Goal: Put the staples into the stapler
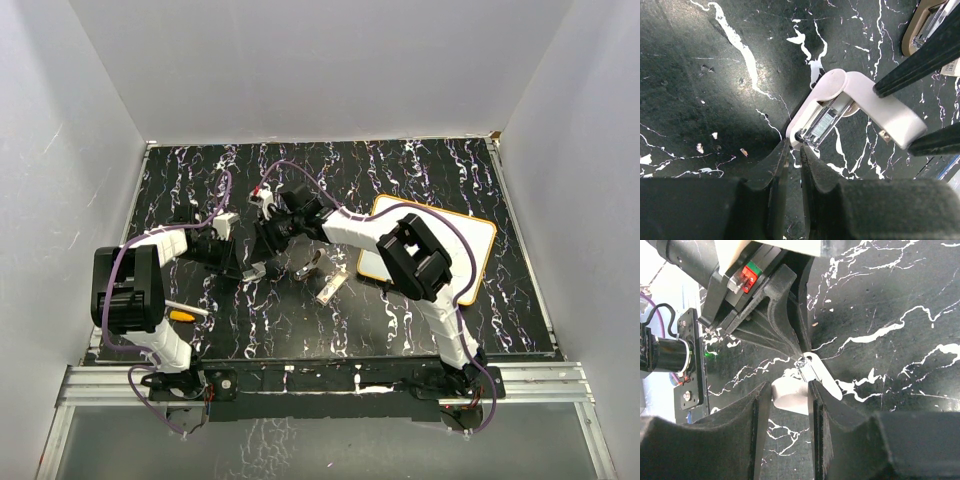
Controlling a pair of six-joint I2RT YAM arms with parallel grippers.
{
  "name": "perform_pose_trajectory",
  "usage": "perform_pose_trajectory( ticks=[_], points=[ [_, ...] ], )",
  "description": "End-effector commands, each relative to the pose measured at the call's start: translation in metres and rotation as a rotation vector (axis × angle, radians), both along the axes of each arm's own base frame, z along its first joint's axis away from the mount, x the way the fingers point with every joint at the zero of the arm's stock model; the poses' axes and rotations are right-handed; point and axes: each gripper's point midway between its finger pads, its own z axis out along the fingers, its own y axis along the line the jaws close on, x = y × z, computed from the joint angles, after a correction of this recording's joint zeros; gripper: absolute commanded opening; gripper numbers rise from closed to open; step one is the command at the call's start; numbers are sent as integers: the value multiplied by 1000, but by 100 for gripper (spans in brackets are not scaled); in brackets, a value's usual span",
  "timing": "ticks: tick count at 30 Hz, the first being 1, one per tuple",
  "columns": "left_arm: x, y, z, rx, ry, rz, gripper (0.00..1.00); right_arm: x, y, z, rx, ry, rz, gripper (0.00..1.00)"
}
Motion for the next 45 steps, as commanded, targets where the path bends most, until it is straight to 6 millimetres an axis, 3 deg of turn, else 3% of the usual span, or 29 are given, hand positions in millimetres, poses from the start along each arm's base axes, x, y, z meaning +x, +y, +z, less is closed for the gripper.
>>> perform_pose_trajectory(
  ticks=[1,13,19,23,27,32,38,45],
  points=[
    [0,-7,5,-42,4,-14,13,4,14,16,44,-56,24,37],
    [-2,-9,5,-55,13,-14,13,1,21,5,28,-57,37,37],
    [0,-6,8,-37,6,-20,12,6,19,13,21,-117,57,38],
    [3,3,10,24,-26,-31,14,8,11,23,25,-233,124,46],
    [6,10,11,69,-39,-34,15,2,1,28,34,-367,217,63],
    [6,16,14,106,-36,-28,16,0,-11,29,-10,-440,246,69],
    [15,28,43,188,-177,-17,23,-3,-33,46,-43,-521,230,71],
    [15,2,92,30,-277,-22,33,-13,-64,60,-71,-540,212,70]
  ],
)
